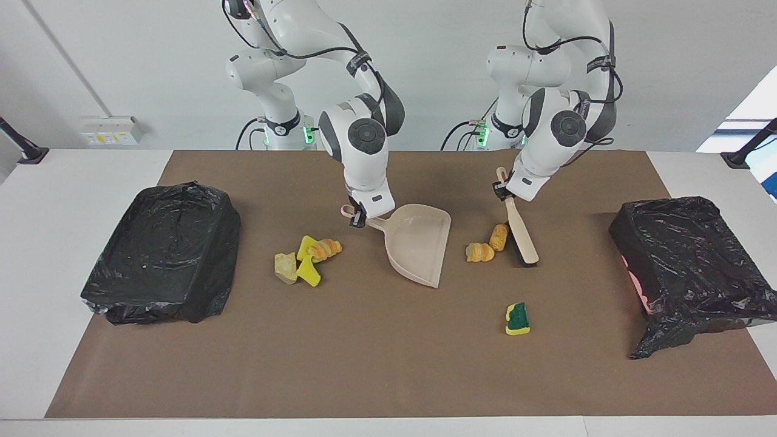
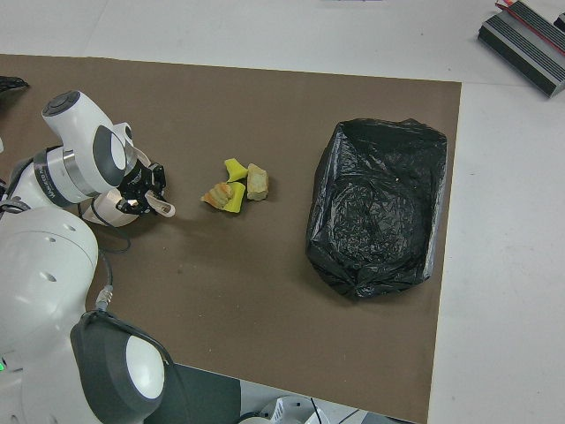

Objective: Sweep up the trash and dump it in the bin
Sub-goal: 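Sweep the tan crumbs into the dustpan with the left gripper's brush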

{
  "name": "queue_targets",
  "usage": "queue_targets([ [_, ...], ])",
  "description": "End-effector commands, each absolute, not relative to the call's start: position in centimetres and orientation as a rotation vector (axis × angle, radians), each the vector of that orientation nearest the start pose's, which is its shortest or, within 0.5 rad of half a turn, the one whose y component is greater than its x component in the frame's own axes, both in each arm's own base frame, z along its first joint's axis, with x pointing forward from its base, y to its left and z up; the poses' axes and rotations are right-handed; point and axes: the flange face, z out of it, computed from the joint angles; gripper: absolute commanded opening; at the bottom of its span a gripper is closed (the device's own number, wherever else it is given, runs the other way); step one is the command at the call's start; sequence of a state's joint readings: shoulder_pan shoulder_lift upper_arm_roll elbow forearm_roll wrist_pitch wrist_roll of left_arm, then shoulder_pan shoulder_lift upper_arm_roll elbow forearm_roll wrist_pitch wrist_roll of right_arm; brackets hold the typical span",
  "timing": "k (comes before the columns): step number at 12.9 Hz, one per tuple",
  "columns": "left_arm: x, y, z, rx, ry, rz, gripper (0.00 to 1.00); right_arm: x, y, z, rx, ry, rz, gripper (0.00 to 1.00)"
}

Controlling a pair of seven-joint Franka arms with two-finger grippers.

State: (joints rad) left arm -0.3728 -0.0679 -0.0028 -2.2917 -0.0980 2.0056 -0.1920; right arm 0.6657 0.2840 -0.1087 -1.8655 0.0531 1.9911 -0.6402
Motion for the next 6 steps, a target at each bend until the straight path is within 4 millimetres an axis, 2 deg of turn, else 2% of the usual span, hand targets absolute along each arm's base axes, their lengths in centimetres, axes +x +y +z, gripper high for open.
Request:
queue_targets([
  [1, 42.3, -23.4, 36.0, -3.122, 0.416, 0.289, 0.0, 50.2, 33.4, 34.7, -2.627, -1.697, 0.209, 0.0],
  [4, 40.8, -27.7, 36.7, -3.114, 0.544, 0.236, 0.0, 50.3, 33.2, 34.7, -2.632, -1.685, 0.206, 0.0],
  [6, 41.4, -29.3, 38.5, -3.119, 0.562, 0.219, 0.0, 50.3, 33.3, 34.7, -2.635, -1.681, 0.204, 0.0],
])
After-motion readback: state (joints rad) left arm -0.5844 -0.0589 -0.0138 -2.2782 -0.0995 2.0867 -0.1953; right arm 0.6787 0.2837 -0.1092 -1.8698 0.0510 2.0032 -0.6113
